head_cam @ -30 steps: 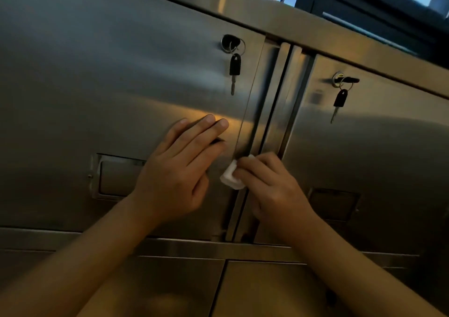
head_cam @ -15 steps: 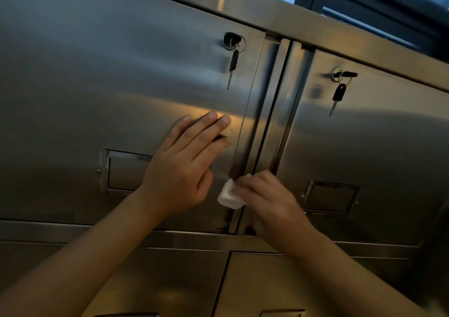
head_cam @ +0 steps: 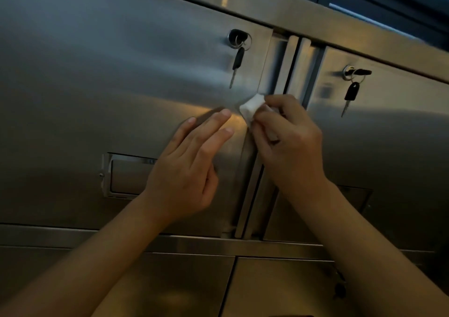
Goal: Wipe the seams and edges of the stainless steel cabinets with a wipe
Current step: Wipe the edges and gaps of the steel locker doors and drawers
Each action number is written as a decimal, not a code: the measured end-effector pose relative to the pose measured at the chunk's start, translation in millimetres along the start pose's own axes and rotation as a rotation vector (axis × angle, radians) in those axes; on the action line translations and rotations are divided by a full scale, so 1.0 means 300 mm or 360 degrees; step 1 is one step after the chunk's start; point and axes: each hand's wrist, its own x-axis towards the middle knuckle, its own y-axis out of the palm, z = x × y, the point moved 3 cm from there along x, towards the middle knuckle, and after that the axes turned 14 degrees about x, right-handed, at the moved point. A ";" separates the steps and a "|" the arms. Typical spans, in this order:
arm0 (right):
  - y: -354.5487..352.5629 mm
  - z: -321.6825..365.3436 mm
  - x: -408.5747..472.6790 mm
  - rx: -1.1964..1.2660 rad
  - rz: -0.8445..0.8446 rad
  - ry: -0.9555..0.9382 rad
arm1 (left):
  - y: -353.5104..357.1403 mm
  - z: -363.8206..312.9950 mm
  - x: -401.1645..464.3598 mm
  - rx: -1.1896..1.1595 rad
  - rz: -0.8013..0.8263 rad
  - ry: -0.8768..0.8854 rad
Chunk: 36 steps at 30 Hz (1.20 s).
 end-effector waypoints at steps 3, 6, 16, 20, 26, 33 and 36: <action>0.014 0.014 -0.060 0.0028 0.0022 0.0017 | 0.005 -0.001 -0.001 0.0013 0.0018 0.0013; 0.034 0.028 -0.125 0.0061 0.0054 0.0046 | 0.008 -0.002 -0.001 0.0049 0.0040 0.0016; 0.088 0.083 -0.347 0.0139 0.0244 0.0157 | 0.020 -0.003 -0.003 0.0275 0.0152 0.0178; 0.104 0.097 -0.414 0.0141 0.0344 0.0200 | 0.023 -0.006 -0.005 0.0301 0.0169 0.0192; 0.132 0.136 -0.551 0.0173 0.0526 0.0210 | 0.019 -0.002 -0.005 0.0315 0.0170 0.0195; 0.128 0.139 -0.567 0.0236 0.0736 0.0192 | 0.017 -0.002 -0.009 0.0334 0.0182 0.0248; 0.086 0.130 -0.508 0.0252 0.0746 0.0165 | 0.014 -0.001 -0.008 0.0318 0.0158 0.0212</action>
